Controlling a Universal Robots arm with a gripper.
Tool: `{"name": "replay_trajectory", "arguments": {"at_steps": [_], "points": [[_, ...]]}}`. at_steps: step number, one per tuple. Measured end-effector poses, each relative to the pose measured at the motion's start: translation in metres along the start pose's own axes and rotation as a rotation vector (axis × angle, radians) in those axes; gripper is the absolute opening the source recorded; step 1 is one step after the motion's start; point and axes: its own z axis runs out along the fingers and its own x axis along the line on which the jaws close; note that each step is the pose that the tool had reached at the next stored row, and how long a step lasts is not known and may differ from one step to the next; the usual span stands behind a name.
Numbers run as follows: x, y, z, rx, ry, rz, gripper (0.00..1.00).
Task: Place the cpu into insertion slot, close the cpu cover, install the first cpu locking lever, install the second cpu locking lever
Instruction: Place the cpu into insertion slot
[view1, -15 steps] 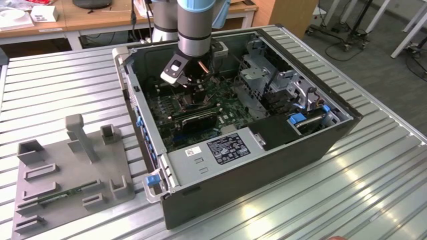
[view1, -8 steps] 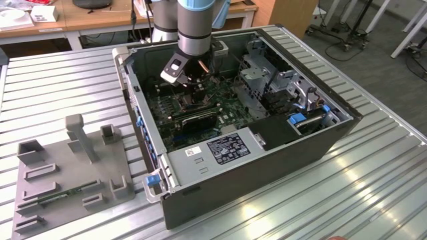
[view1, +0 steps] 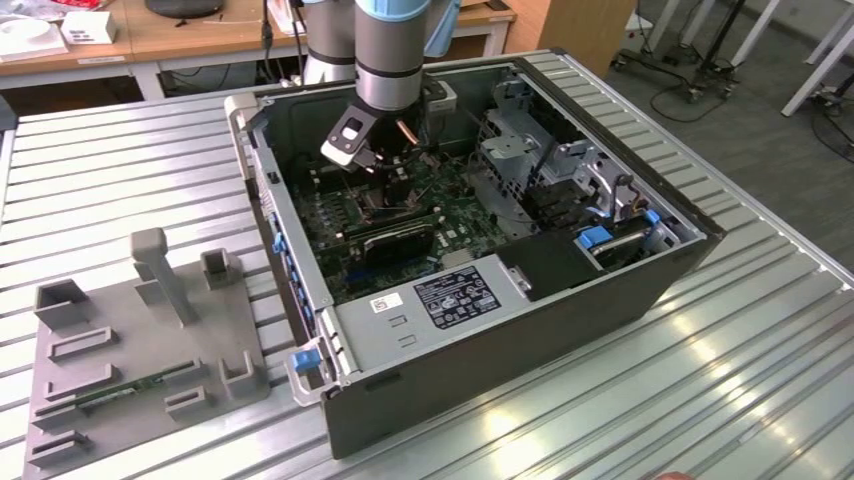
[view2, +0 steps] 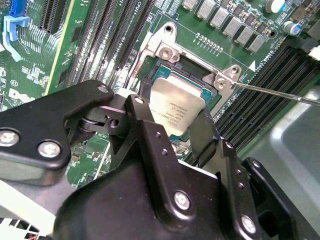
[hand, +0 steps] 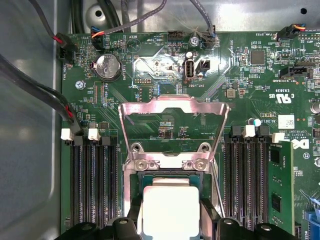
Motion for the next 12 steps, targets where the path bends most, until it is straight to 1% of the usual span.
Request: {"name": "replay_trajectory", "arguments": {"at_steps": [12], "points": [[0.0002, -0.0004, 0.0019, -0.0006, 0.0001, 0.000, 0.56]]}}
